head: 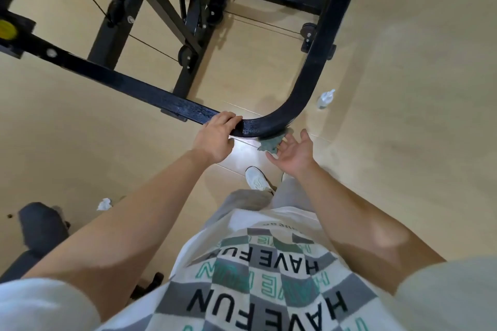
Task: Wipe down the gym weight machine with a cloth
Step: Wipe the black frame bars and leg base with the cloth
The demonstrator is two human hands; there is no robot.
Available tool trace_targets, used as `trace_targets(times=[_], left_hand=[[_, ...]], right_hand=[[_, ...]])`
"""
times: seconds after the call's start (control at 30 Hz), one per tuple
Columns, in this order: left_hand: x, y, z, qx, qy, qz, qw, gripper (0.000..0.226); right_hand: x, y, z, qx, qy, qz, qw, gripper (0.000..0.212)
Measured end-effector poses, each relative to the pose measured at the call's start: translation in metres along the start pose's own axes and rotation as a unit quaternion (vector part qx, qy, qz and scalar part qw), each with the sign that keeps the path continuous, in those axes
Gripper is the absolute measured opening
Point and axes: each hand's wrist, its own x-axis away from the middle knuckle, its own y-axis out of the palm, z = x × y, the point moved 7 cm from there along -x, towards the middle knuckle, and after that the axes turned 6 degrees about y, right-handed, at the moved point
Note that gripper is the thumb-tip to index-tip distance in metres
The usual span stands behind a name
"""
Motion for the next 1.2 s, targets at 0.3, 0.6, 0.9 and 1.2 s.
trace_targets(times=[0.3,0.6,0.9,1.2], left_hand=[[0.003,0.003,-0.013,0.029,0.031,-0.011,0.999,0.071],[-0.003,-0.055,-0.086,0.109,0.032,0.039,0.993,0.043],[0.015,-0.093,-0.217,-0.042,0.041,0.006,0.998,0.057],[0.017,-0.099,-0.227,-0.102,0.132,-0.082,0.983,0.072]], right_hand=[[-0.005,0.002,0.014,-0.047,-0.023,0.014,0.999,0.068],[-0.028,0.036,0.088,-0.087,-0.015,0.037,0.995,0.071],[-0.053,0.079,0.135,-0.236,-0.115,0.050,0.964,0.067],[-0.073,0.104,0.150,-0.324,-0.189,0.057,0.925,0.065]])
